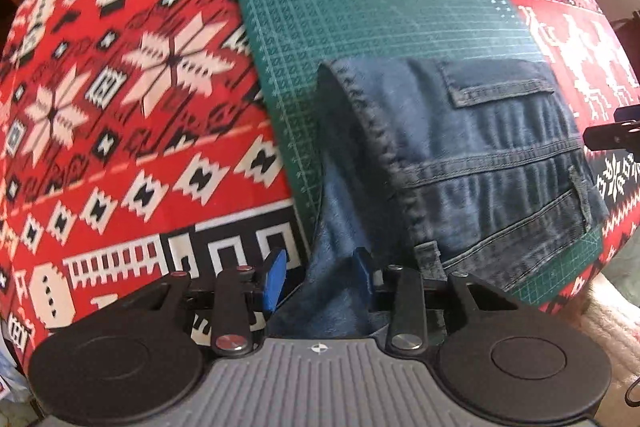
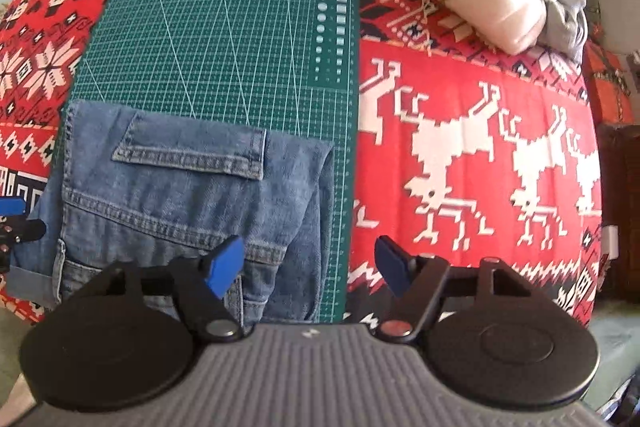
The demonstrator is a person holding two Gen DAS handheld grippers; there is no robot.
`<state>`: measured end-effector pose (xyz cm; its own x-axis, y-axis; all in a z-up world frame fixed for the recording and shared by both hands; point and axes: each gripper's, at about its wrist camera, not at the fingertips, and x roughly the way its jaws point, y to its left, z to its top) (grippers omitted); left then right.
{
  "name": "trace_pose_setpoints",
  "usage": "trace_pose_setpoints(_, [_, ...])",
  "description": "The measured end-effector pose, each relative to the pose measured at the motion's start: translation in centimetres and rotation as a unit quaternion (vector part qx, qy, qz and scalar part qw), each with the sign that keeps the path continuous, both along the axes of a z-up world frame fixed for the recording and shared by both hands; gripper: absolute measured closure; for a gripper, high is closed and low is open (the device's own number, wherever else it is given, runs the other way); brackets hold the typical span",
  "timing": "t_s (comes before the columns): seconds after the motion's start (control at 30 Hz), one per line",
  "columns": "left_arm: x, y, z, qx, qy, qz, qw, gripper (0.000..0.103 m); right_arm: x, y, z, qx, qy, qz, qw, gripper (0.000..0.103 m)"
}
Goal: Fold clothes
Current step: 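Grasp the folded shorts edge again with both tools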
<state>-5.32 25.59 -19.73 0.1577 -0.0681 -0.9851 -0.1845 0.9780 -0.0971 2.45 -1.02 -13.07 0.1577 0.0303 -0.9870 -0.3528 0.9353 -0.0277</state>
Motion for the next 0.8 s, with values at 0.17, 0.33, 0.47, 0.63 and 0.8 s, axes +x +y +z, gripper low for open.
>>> trace_pose_setpoints(0.17, [0.1, 0.4, -0.9, -0.037, 0.016, 0.014, 0.9991, 0.066, 0.2, -0.6, -0.7, 0.004, 0.012, -0.007, 1.0, 0.044])
trace_pose_setpoints(0.33, [0.5, 0.5, -1.0, -0.045, 0.018, 0.024, 0.9985, 0.084, 0.6, -1.5, -1.6, 0.008, 0.024, -0.013, 1.0, 0.063])
trace_pose_setpoints(0.47, [0.8, 0.6, -1.0, -0.043, 0.023, 0.025, 0.9985, 0.089, 0.9, -2.2, -2.4, 0.011, 0.034, -0.019, 0.999, 0.07])
trace_pose_setpoints(0.63, [1.8, 0.5, -1.4, -0.04, 0.035, 0.022, 0.9984, 0.089, 1.0, -3.0, -3.3, 0.034, 0.048, -0.025, 0.998, 0.083])
trace_pose_setpoints(0.8, [2.5, 1.0, -1.7, -0.061, 0.046, 0.027, 0.9967, 0.081, 0.9, -3.7, -4.3, 0.064, 0.063, -0.032, 0.995, 0.082])
